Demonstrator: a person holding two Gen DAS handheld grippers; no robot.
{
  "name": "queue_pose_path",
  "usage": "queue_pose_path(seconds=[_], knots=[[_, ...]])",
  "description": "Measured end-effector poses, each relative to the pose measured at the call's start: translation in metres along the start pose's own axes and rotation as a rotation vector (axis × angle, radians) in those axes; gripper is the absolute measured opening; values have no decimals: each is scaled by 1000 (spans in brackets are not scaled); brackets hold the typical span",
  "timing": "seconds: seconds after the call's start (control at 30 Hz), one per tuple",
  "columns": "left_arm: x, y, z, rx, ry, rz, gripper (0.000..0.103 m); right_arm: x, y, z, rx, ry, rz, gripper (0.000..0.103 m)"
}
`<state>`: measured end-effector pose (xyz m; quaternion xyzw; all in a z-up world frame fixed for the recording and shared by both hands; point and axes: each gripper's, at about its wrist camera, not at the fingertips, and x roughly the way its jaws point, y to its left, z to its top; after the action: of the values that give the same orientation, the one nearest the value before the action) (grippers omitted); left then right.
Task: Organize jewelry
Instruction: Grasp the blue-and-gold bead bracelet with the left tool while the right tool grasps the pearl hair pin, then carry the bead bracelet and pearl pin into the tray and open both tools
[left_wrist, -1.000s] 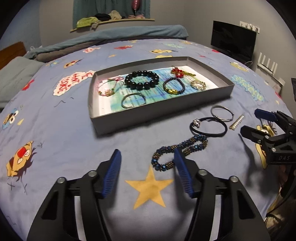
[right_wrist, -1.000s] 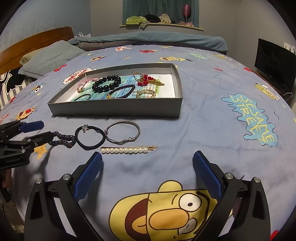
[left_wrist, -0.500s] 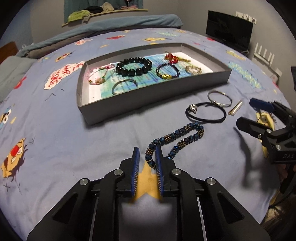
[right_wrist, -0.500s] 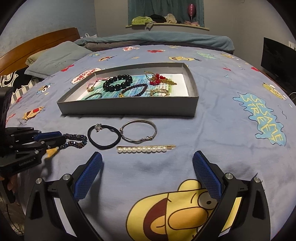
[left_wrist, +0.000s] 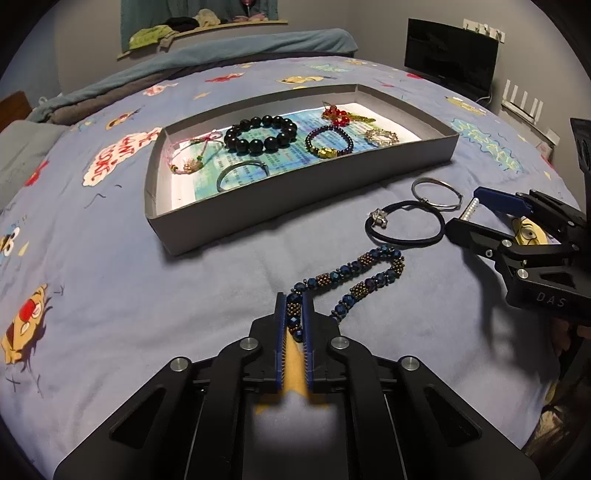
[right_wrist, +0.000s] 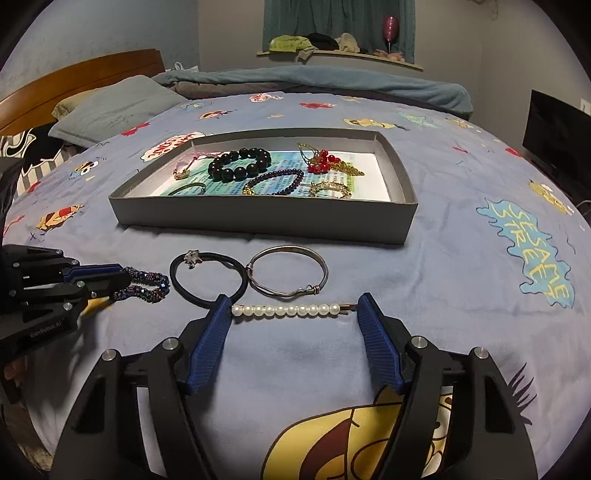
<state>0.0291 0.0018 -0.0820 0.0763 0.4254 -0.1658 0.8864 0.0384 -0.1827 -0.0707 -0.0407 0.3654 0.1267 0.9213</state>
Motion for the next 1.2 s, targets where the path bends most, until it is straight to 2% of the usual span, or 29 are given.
queue_pose_path(seconds=[0.23,0.47,0.87,1.03,1.2], knots=[[-14,5,2,-6,-37,-25,8,-7,-5,-1,7,-20,1,70],[-38,7,11,18,-104,-7,8,-18,-13,5,25,-51,2,70],[-87,21,53,55,-231,56,8,-30,-18,40,-17,-128,-20,70],[-90,32,74,56,-256,77,8,-23,-20,62,-30,-147,-31,70],[-71,35,95,62,-248,73,8,-9,-16,79,-48,-145,-35,70]])
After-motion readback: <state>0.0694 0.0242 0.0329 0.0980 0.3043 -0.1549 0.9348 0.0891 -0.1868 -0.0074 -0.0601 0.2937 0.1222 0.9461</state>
